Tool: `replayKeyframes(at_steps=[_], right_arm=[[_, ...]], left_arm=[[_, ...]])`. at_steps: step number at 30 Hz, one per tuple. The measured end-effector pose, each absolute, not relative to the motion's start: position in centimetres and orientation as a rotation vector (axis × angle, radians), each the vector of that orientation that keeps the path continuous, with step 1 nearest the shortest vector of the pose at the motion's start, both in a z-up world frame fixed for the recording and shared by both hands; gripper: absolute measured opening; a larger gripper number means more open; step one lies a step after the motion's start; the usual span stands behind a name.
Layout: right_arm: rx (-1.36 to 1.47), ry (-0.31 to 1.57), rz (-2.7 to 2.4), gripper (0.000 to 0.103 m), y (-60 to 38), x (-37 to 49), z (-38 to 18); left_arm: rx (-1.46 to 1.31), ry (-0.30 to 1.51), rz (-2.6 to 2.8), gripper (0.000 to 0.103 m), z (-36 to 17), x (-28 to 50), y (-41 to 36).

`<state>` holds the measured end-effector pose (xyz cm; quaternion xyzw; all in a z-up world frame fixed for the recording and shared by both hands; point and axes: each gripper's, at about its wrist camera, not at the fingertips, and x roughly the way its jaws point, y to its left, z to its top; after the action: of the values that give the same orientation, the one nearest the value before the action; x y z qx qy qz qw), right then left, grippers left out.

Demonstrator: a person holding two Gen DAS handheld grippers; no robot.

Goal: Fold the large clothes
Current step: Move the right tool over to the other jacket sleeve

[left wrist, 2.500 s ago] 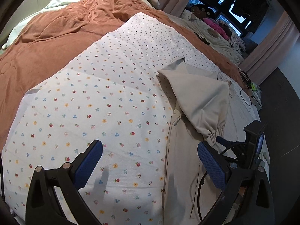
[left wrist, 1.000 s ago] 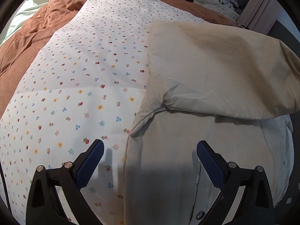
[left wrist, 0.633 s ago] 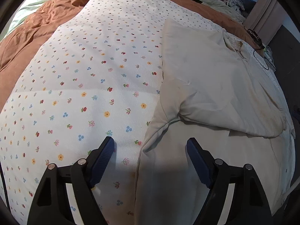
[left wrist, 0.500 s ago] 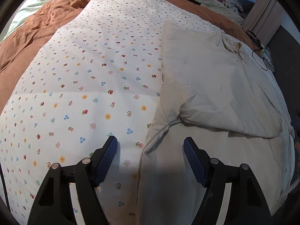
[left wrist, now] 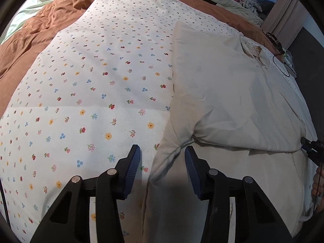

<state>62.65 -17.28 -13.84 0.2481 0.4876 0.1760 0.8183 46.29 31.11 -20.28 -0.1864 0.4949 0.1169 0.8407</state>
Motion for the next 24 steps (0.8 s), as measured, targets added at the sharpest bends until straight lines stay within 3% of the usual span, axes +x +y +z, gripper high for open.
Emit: replayKeyframes(at_steps=[11,12,13,14,15,19,24], right_arm=[[0.467,0.994,0.324,0.020,-17.5,65.6,-11.4],[0.466,0.973,0.320,0.024,-17.9,64.9,-10.9],[0.468,0.953,0.318,0.050,-17.9,64.2,-10.4],[0.476,0.933,0.320,0.088,-18.2,63.2,-10.1],[0.485,0.909,0.324,0.099,-18.3,62.3,-9.7],[0.493,0.866,0.333,0.103,-19.0,58.8,-8.2],[0.451,0.807,0.331,0.103,-21.5,53.4,-6.0]], left_arm=[[-0.457,1.019,0.190,0.044,-19.5,45.6,31.2],[-0.470,1.018,0.169,0.044,-19.2,45.4,30.9],[-0.465,1.017,0.170,0.044,-18.7,45.1,30.5],[-0.445,1.011,0.177,0.046,-18.0,44.8,30.1],[-0.428,0.998,0.180,0.049,-17.2,44.5,29.6],[-0.430,0.936,0.144,0.082,-14.0,42.8,28.2],[-0.432,0.875,0.111,0.086,-10.2,40.6,26.1]])
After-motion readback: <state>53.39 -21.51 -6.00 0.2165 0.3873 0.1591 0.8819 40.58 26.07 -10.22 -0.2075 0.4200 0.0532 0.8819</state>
